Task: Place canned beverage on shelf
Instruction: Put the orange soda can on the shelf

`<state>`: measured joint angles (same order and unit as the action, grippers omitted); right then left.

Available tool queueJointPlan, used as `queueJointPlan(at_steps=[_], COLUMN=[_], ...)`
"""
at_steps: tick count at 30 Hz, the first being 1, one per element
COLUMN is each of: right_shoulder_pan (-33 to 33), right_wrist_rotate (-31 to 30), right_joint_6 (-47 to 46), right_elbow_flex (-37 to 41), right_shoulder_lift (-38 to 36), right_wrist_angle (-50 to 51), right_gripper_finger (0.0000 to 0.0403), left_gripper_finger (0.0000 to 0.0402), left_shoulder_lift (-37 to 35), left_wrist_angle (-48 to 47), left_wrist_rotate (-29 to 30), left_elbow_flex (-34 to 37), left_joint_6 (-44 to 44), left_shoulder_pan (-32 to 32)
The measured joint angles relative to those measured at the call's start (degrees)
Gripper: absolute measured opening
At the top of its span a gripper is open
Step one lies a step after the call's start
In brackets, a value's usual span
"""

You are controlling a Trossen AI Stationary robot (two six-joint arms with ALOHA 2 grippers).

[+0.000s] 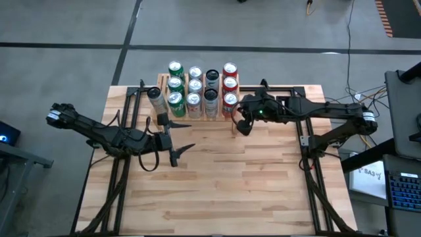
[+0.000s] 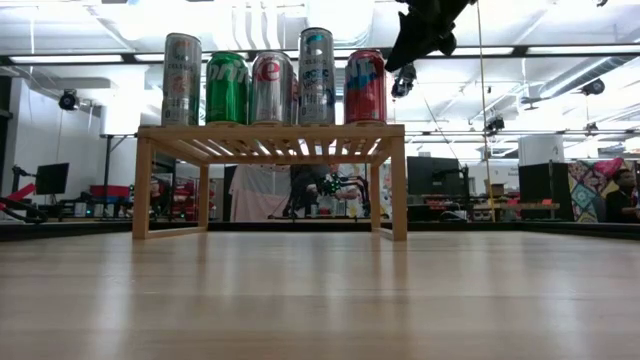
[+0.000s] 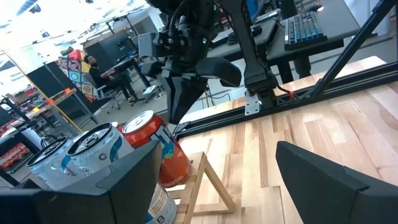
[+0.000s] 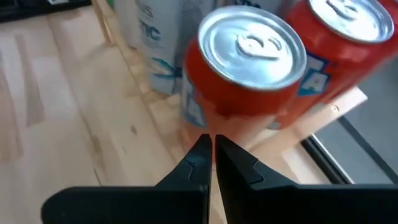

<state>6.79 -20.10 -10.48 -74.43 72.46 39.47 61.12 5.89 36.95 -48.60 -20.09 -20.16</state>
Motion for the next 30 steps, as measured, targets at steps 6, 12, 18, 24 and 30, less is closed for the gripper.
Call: queueJointPlan(at_steps=[6, 12, 18, 24, 30], right_shoulder_pan=[0.13, 0.28, -0.4, -2.32, -1.44], right_wrist_rotate=[-1.37, -3.94, -3.52, -3.39, -3.77], right_joint_6=[1.11, 1.56, -0.35, 3.28, 8.81], right_elbow_flex=[-0.07, -0.08, -3.53, -5.9, -5.14], right_shoulder_lift=[0.38, 0.38, 0.07, -0.19, 1.45], right_wrist_angle=[-1.66, -1.15, 4.34, -2.47, -14.64], right_gripper_finger=[0.0009, 0.0009, 0.0009, 0.0009, 0.0009], left_gripper_finger=[0.0301, 0.0301, 0.0301, 0.0301, 0.0301], left_shoulder_lift=[0.0, 0.0, 0.0, 0.0, 0.0], left_wrist_angle=[0.0, -0.01, -0.04, -0.02, -0.02], left_wrist_rotate=[0.02, 0.02, 0.04, 0.04, 0.14], left_elbow_flex=[0.0, 0.0, 0.0, 0.0, -0.31], left_joint_6=[-0.43, -0.4, -0.4, -0.95, -2.98], left_shoulder_pan=[0.02, 0.01, -0.01, 0.02, 0.02])
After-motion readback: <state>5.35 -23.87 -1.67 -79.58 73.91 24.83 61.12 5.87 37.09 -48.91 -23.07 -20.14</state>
